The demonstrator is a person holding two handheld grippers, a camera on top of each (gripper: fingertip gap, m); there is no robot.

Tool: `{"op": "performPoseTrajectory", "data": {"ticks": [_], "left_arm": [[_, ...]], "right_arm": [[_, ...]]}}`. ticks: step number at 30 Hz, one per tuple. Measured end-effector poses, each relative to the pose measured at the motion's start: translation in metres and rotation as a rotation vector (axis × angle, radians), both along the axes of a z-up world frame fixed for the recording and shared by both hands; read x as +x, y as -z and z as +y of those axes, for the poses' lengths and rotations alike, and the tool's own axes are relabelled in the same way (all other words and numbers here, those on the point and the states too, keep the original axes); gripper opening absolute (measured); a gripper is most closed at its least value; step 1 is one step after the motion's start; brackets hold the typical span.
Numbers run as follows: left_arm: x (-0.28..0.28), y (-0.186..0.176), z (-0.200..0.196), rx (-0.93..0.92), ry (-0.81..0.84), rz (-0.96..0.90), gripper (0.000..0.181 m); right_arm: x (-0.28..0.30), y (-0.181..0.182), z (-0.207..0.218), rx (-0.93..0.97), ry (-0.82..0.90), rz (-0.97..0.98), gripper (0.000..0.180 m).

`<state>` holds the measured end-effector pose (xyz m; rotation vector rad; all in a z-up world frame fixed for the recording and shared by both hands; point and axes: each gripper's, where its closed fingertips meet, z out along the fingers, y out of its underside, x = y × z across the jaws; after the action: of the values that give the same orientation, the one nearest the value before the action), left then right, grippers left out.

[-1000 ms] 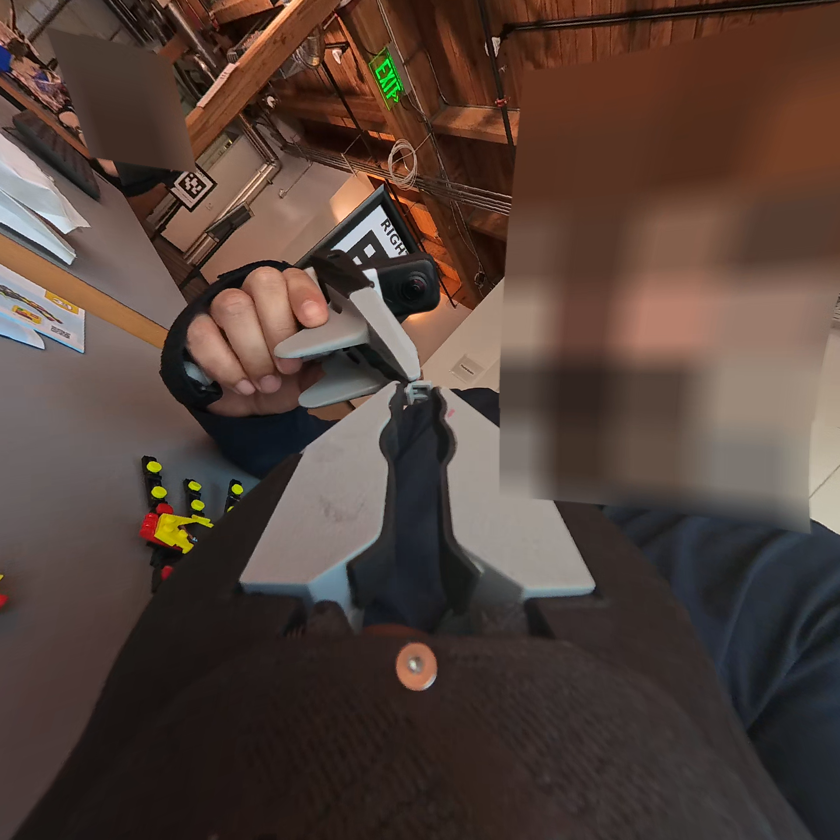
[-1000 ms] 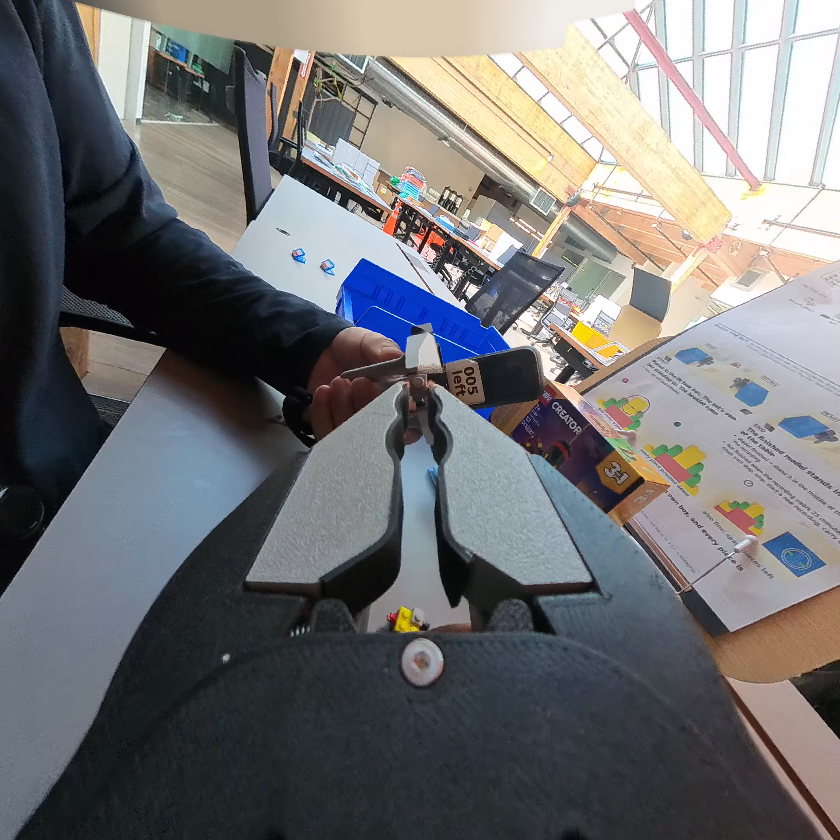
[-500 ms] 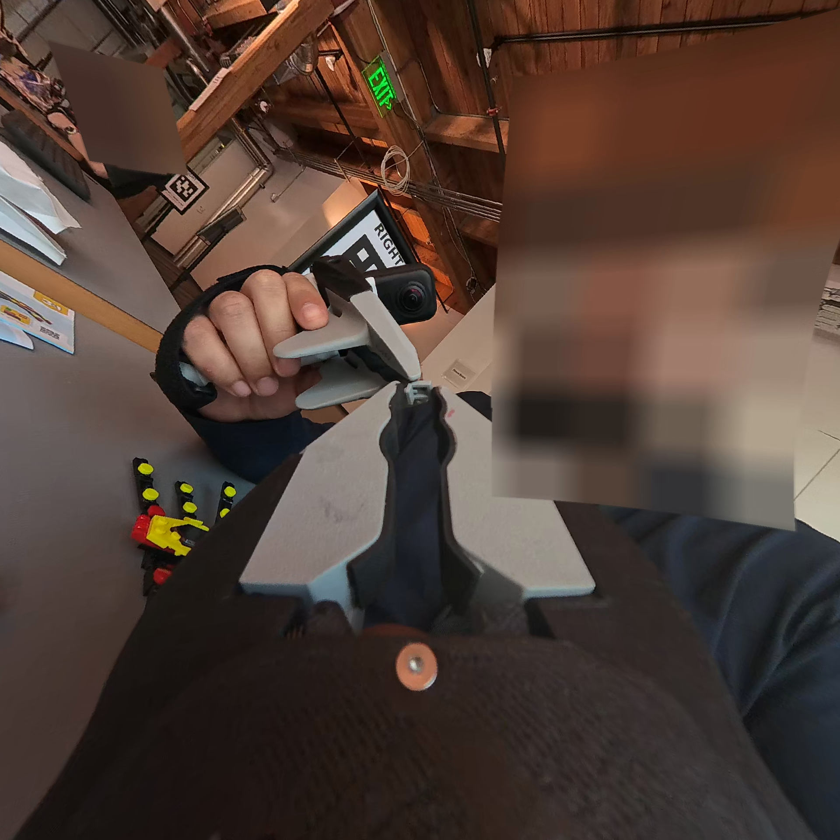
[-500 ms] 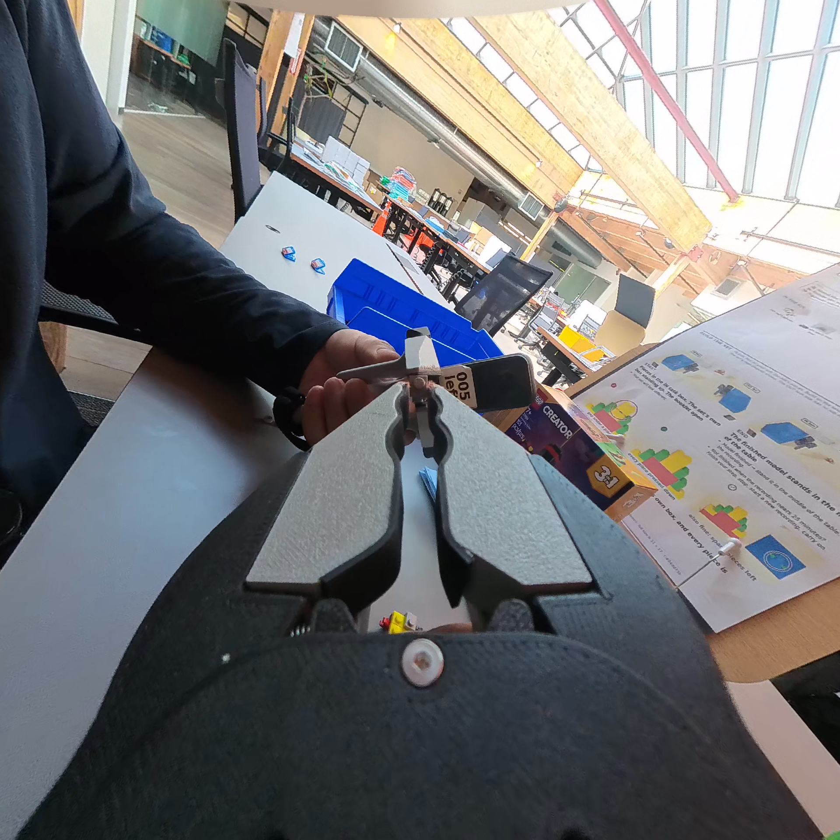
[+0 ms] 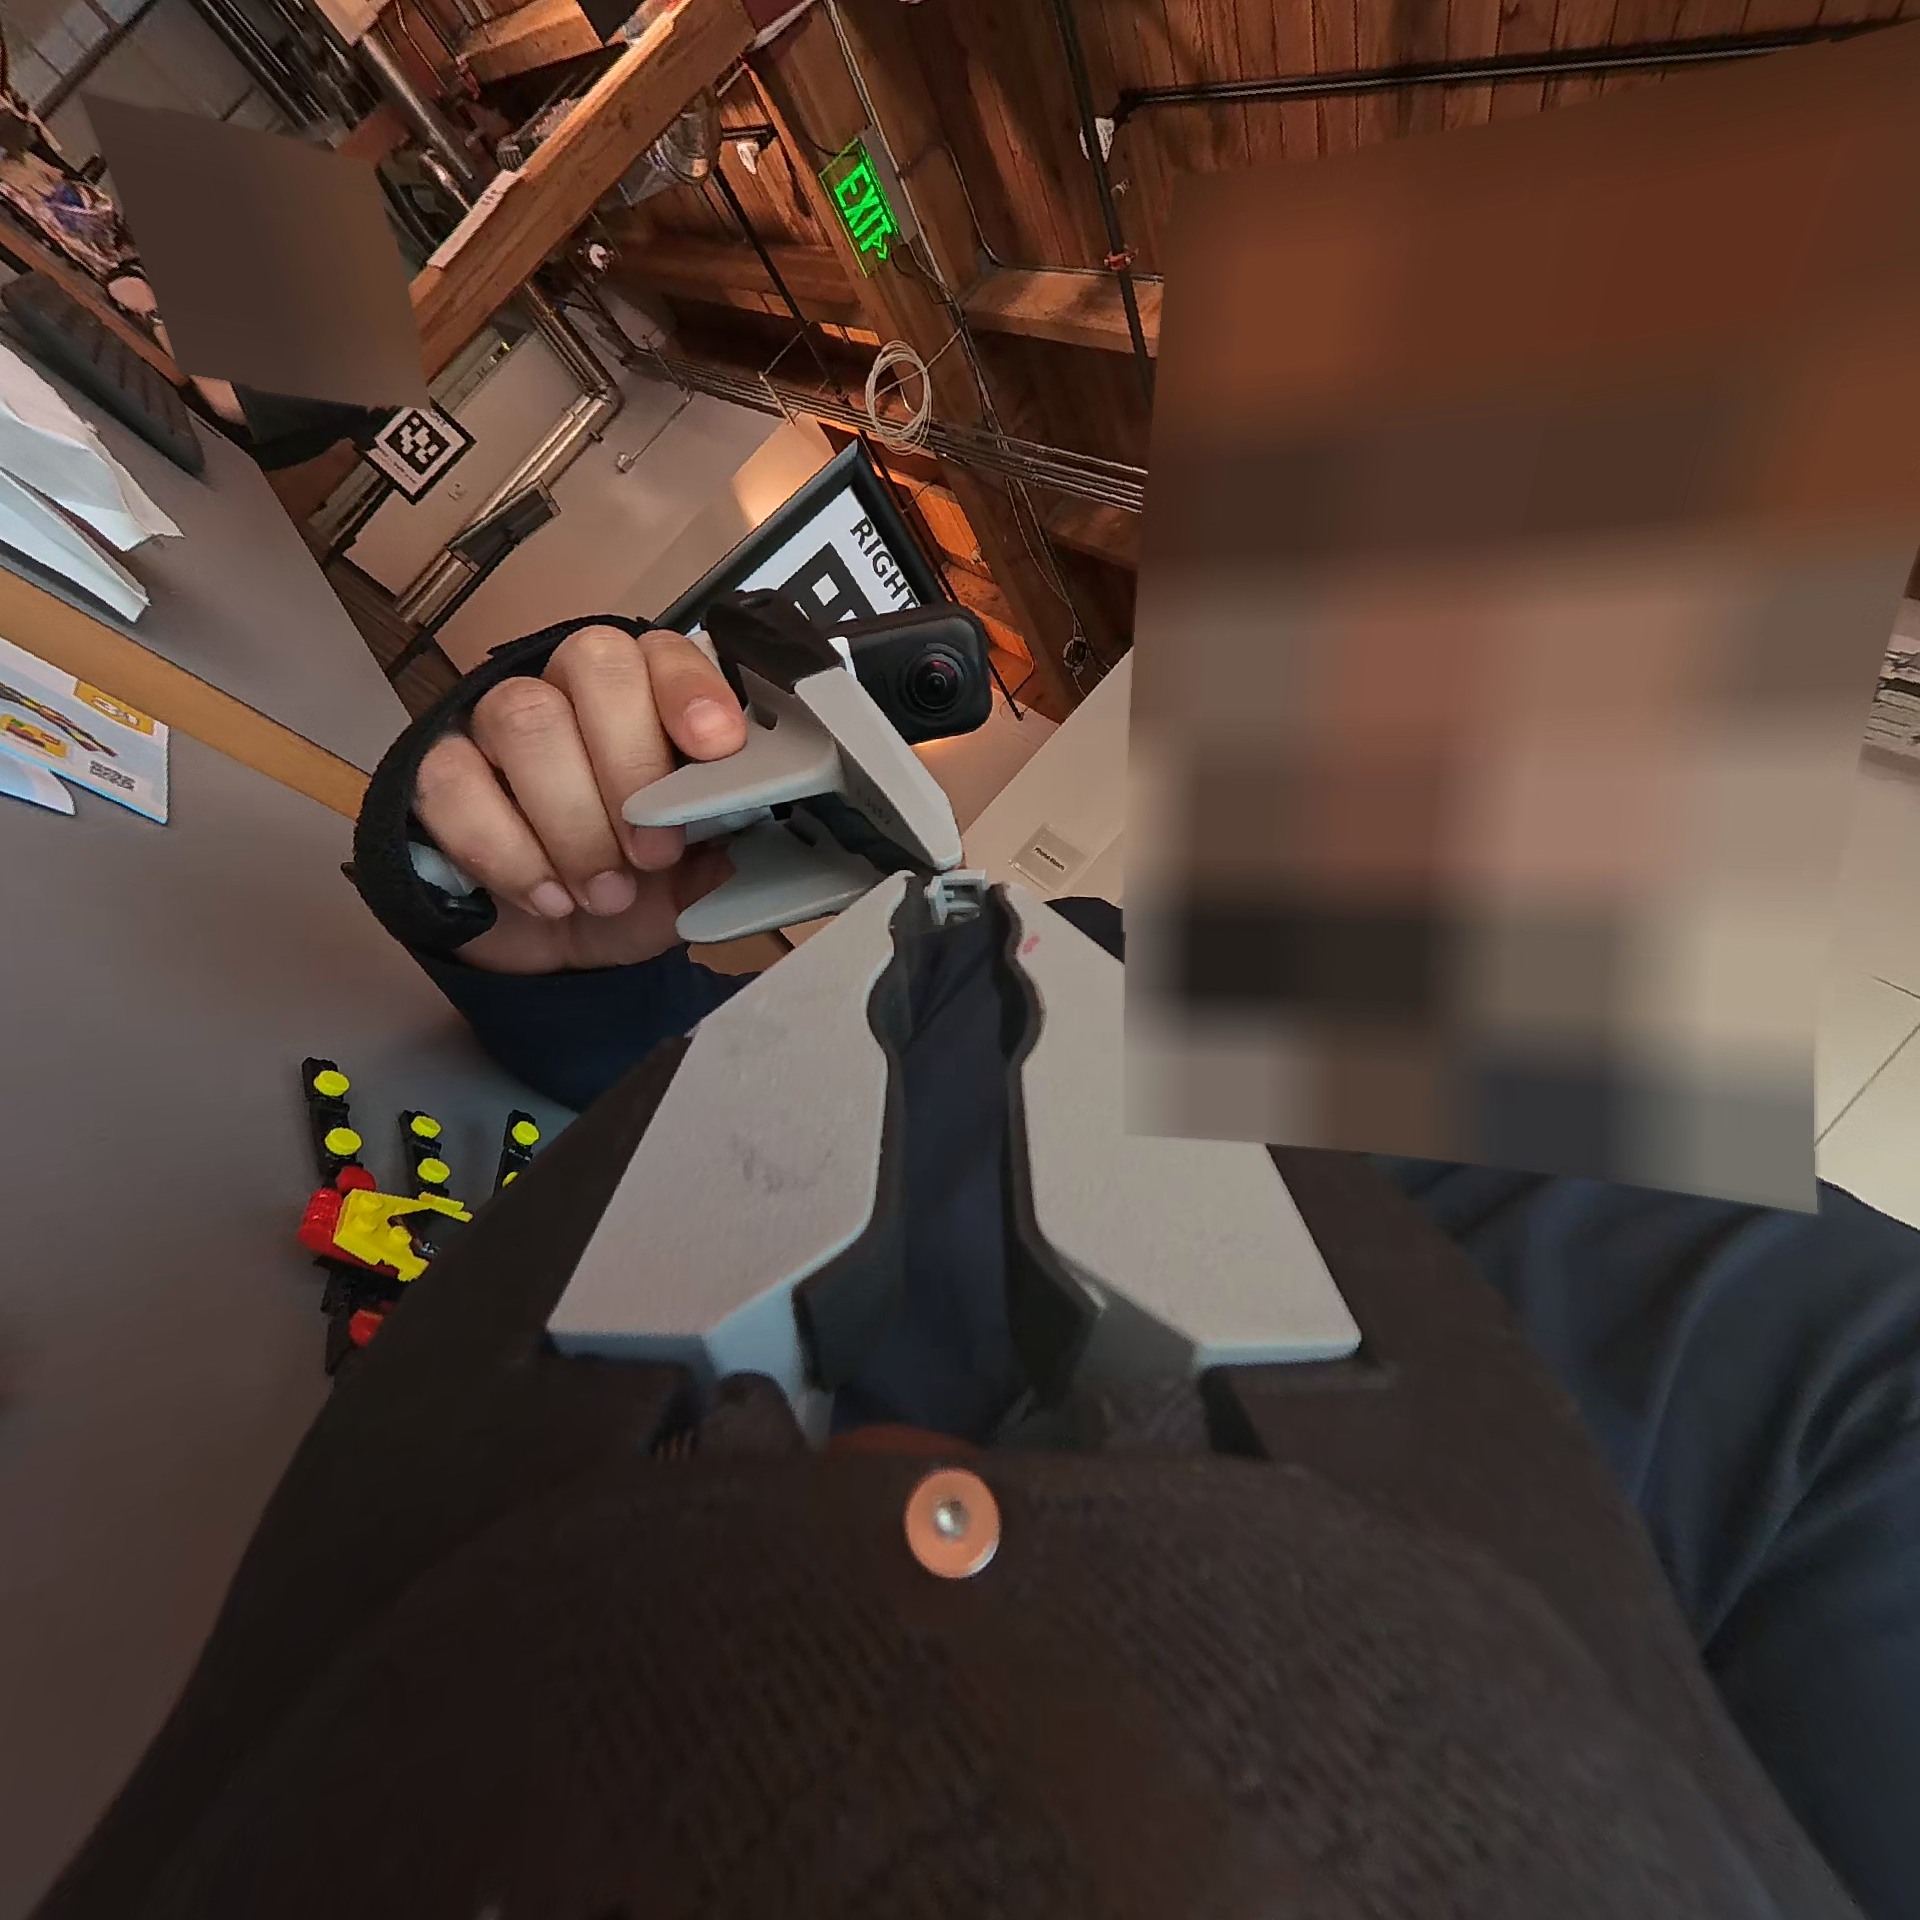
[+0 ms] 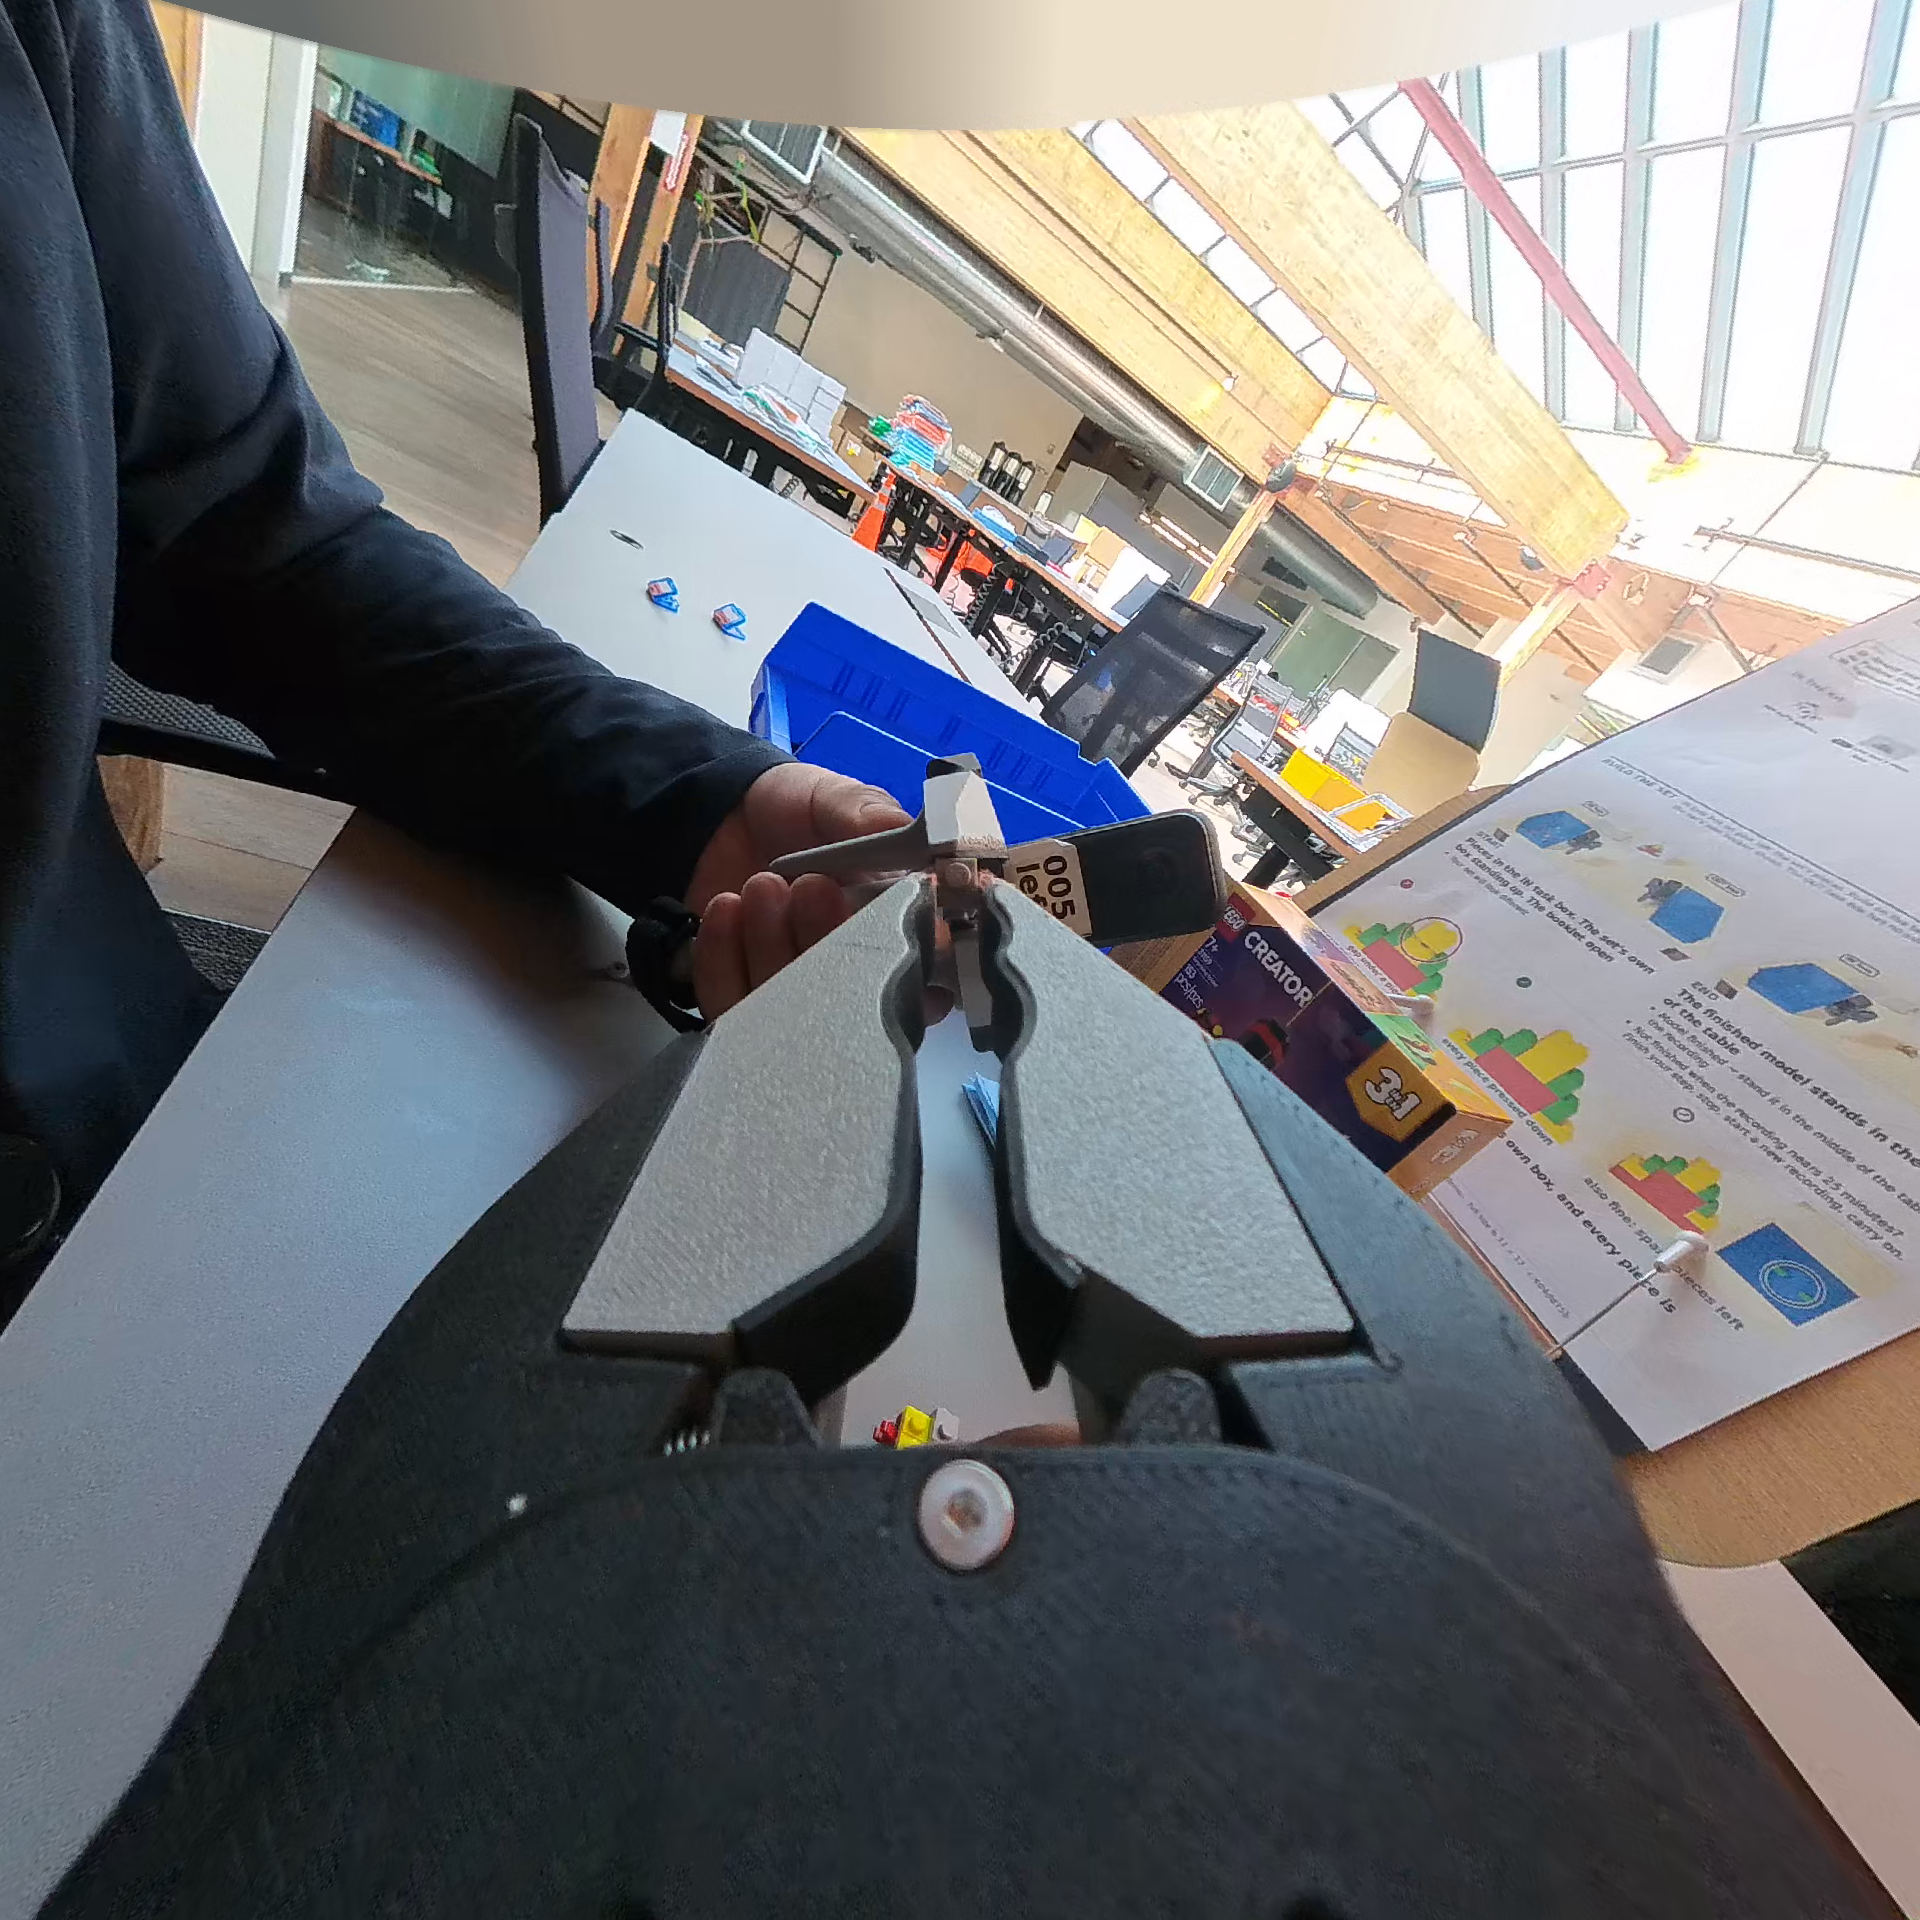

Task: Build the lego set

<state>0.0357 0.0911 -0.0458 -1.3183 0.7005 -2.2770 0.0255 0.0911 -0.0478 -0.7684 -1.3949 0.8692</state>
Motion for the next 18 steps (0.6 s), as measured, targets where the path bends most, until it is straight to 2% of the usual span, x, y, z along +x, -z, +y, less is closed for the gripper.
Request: {"op": "performPoseTrajectory", "data": {"ticks": [14,16,18], "left_arm": [[0.001,0.003,0.002,0.005,-0.011,0.017,0.011],[0.002,0.008,0.009,0.017,-0.053,0.063,0.013],[0.002,0.019,0.023,0.078,-0.166,0.183,0.016]], "right_arm": [[-0.001,0.003,0.002,0.001,0.015,-0.027,0.004],[0.001,0.005,0.007,-0.012,0.030,-0.045,0.004],[0.007,0.008,0.020,-0.037,0.075,-0.083,0.004]]}}
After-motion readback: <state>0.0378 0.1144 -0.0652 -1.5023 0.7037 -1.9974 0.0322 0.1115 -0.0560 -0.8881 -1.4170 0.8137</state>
